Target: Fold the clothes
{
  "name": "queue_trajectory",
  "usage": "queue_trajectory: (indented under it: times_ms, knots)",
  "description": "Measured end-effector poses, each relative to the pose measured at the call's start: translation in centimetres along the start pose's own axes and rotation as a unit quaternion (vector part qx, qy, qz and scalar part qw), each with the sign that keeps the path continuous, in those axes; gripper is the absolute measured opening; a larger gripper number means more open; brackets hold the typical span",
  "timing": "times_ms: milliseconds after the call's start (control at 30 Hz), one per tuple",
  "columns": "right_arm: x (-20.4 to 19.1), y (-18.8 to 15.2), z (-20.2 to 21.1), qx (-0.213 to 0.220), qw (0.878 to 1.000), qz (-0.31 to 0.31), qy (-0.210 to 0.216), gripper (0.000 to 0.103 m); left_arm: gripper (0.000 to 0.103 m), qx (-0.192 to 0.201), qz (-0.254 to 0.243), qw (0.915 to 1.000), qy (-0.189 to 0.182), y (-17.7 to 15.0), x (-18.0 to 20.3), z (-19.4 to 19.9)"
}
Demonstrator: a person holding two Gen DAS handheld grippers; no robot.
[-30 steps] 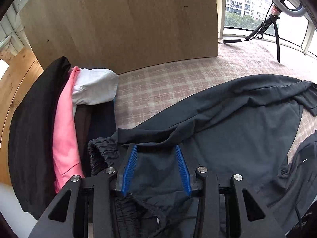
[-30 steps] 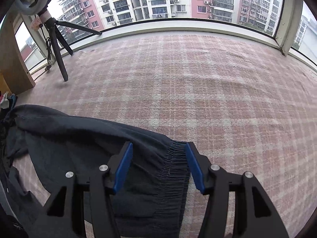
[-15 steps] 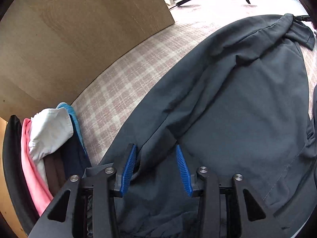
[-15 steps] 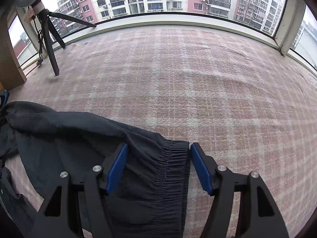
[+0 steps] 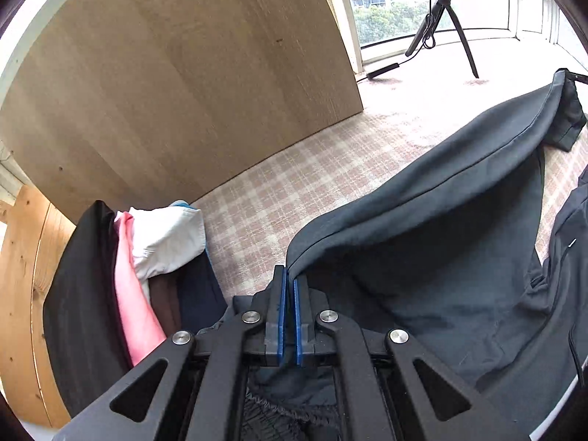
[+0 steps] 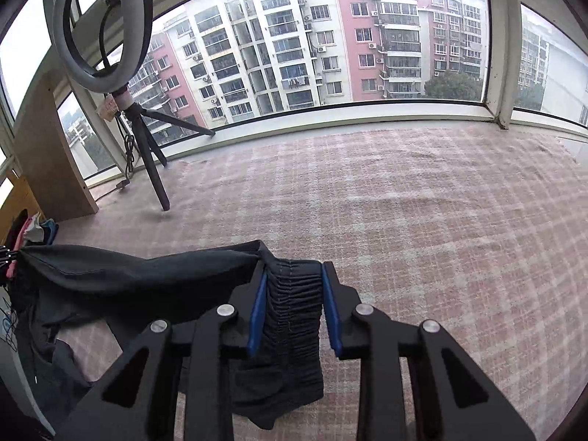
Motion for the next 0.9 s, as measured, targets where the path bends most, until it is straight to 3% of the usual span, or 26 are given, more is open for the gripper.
queue_trajectory:
  times_ms: [233,400,500,633,700,800,900]
  knots:
    - [1.1,2.0,13.6,0.124,0.991,-0.041,0.039,0.027,0.003,0.034,0.002,0.9994,-0.002,-0.1,-0.1,7.2]
    - [0.8,4.5,17.9,0.170,0.982,-0.050,0.060,0.027,0.003,0.032,0.007,0.9995,-0.006,3.0,-1.4,6.5]
    - [0.3,6.2,13.8,0.150,0.988,-0.043,0.019,0.027,0.005,0.011,0.011,0.9999,-0.005,5.1,-2.0,1.1]
    - [0.2,6.2,1.4,0.051,0.997,-0.012,-0.065,0.027,0.032,-0.042,0.044,0.9977,0.030,6.5,-3.0,-7.6]
    - [0.2,5.7,-4.1,0.009,0.995,-0.001,-0.097,0.026,0.032,-0.062,0.062,0.9960,0.014,6.4,-3.1,-10.4]
    - [0.5,4.9,-9.5,-0.031,0.993,0.005,-0.115,0.027,0.032,-0.060,0.069,0.9958,0.007,5.9,-2.6,-11.1]
    - [0.8,4.4,-12.0,-0.049,0.991,0.012,-0.124,0.027,0.031,-0.045,0.057,0.9971,-0.025,5.4,-0.2,-9.1]
Point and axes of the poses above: each gripper's, at about its wrist camera, not at the fingertips, and z roughly against the way its jaws point, x to its right, y to its top, the point moved 5 cm from there along -z, roughly the way its jaws point, and after that the axes turned 14 degrees about -y, right-handed, at the moved point
